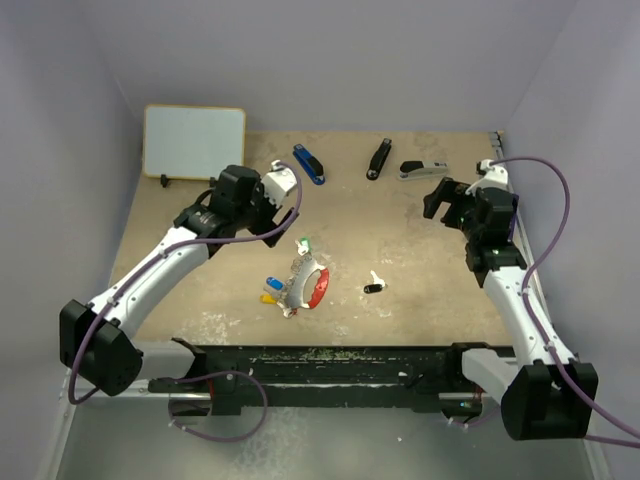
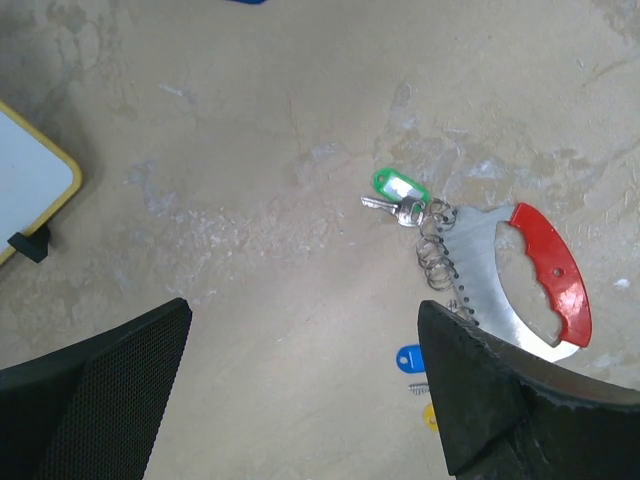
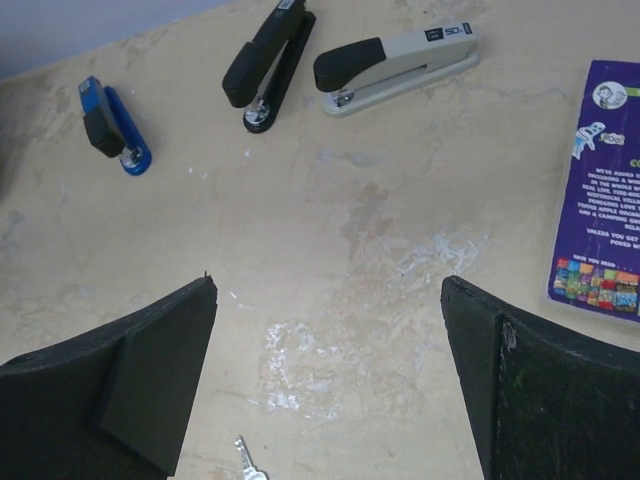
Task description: Put the keys on the keyring
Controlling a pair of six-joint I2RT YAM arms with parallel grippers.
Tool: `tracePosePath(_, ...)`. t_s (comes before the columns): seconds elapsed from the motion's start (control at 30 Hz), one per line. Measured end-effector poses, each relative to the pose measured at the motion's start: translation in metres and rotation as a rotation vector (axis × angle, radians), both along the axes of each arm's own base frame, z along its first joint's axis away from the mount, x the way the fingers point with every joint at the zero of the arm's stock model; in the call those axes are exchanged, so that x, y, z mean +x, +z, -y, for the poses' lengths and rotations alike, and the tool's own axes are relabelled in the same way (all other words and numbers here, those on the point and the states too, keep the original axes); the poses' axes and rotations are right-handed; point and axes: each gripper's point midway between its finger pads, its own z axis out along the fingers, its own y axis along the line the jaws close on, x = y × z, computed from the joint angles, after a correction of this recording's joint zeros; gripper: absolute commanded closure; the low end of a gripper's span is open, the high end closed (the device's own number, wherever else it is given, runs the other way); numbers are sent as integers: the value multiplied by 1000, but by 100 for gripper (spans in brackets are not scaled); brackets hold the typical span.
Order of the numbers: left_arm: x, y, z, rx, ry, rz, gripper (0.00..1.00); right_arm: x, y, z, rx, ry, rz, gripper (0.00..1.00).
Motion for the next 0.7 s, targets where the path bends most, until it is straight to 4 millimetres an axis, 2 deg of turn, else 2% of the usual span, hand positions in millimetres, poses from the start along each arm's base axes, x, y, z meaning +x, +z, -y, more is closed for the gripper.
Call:
tracePosePath(0.1,3,6,4,-14,-4,28,2,-4,-2,4,-14,-20,-14,0)
tracePosePath(0.2,3,2,7,-29,-13,40,2,-8,7,5,-24,-20,14,0)
tracePosePath(0.27,-2,-7,10,-34,-28,20,2,-10,16,4,-21,-10,41,2)
tracePosePath(0.4,-12,-19,23,-29,-63,-15,2,-9,27,-8,-12,58,76,16)
tracePosePath(0.57,-21,-37,43,17,-111,-47,2,6,21,-18,-6,119,45,19)
tracePosePath(0.7,-31,-59,58,75,-148,-88,2,4,16,-20,-5,124,24,24)
